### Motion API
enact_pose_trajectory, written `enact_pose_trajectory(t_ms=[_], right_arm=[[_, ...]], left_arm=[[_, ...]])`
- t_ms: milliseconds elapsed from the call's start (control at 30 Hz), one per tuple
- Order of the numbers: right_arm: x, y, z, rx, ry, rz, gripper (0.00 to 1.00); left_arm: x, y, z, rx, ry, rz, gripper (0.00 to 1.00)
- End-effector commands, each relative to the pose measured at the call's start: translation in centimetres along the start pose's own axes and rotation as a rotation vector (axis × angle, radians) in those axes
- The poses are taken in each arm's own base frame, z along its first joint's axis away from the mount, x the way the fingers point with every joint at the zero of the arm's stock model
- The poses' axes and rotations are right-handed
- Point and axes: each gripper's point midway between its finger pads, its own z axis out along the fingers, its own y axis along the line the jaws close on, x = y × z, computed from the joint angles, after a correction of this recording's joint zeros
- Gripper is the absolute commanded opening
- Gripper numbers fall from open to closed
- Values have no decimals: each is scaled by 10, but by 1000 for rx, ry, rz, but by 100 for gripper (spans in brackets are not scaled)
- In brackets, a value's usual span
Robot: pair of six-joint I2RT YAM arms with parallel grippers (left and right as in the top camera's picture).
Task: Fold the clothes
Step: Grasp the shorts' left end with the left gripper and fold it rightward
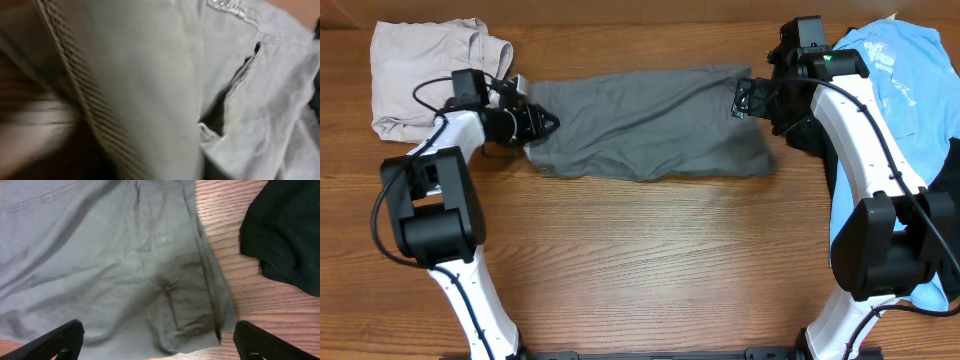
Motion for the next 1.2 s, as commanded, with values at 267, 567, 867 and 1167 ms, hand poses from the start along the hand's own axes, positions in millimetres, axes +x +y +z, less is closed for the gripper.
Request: enact_pose_trajectory(t_ms=[267,567,867,1167], right_arm=[[-12,42,-21,-226,-40,-26,5],[1,61,-4,-354,16,46,4],[39,74,54,-420,93,226,4],[53,92,91,-430,124,313,4]], left_arm=[[55,35,4,-133,173,-179,4],[8,-23,-88,-257,11,5,4],[-13,-67,-142,-270,-112,109,4],[-36,-103,-162,-258,-154,201,4]])
